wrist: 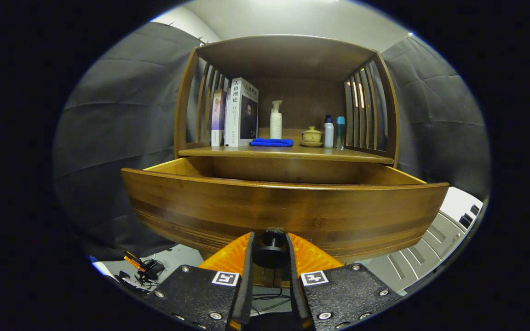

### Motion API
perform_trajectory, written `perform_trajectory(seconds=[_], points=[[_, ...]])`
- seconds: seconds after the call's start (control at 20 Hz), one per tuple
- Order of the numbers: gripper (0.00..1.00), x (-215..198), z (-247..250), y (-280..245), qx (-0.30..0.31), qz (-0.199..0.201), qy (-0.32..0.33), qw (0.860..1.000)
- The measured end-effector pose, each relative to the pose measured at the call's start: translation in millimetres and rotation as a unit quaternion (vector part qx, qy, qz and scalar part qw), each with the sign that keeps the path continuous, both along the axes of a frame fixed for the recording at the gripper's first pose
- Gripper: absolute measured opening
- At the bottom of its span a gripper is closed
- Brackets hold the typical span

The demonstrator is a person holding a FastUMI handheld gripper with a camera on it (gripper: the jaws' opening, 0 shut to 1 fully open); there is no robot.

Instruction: Pull open the drawer, take out the items inside it, and place them on the countertop above the cabinet.

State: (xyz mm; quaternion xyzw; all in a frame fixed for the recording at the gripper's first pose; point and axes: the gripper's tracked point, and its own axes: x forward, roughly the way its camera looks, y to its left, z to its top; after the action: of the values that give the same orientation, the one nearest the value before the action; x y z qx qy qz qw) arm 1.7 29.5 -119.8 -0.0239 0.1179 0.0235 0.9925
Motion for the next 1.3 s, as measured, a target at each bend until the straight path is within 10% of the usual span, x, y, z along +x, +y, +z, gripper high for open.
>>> perform_trajectory(seconds=[0.55, 0.95, 1.3], points=[[0.48, -14, 18, 4, -0.023, 0.038, -0.024, 0.999], [0.94, -21, 76, 8, -0.007, 0.062, -0.082, 0.995], [0.94, 1, 120, -11, 0.03, 0.05, -0.106, 0.993]])
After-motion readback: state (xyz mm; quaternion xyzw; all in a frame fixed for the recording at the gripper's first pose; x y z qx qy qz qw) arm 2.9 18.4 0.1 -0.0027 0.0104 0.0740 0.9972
